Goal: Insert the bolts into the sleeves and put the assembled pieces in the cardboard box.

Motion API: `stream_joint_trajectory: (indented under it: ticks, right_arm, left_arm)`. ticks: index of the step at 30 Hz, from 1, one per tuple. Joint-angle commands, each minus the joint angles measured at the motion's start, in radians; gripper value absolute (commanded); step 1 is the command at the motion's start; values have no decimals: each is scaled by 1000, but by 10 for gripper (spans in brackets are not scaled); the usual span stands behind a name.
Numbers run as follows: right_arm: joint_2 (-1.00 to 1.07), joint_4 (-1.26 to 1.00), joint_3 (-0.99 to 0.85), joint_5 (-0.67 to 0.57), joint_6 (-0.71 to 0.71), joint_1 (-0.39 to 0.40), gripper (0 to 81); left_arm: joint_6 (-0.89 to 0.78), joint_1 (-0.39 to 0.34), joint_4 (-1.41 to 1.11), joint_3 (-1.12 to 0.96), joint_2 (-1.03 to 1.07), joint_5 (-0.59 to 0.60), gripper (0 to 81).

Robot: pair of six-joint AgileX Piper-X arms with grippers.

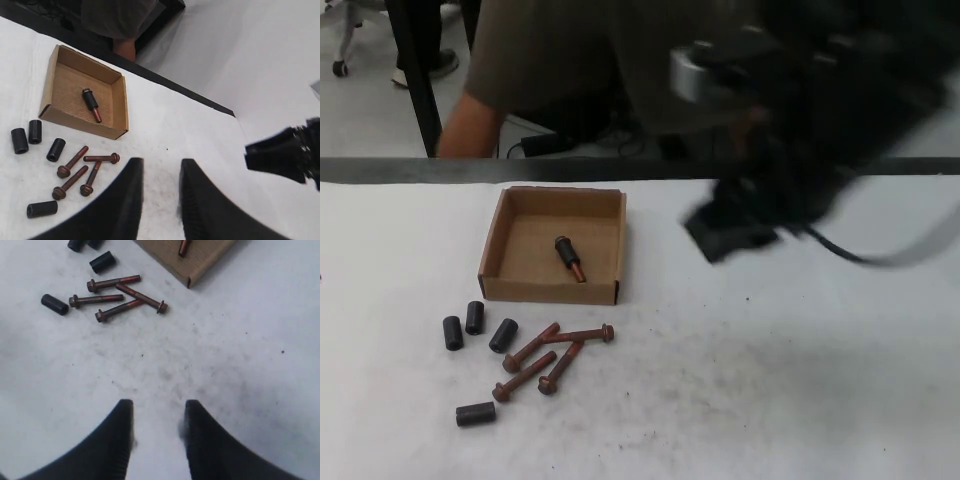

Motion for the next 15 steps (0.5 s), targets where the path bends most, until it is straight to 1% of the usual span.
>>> stream_joint_trajectory:
  ticks: [1,6,10,15]
  right_arm:
    - [-150,-15,129,-2,55,16,330]
    - [-397,-15,323,0,171,30,330]
    - [-553,-15,421,5,238,30,330]
    - [-635,-15,470,5,270,30,330]
  left_arm:
    - [6,3,-12,2,-6,-15,246]
    - [6,3,-11,24,-6,-35,246]
    - [1,3,-11,54,-6,-32,246]
    - [-2,3,-17,57,-6,-24,246]
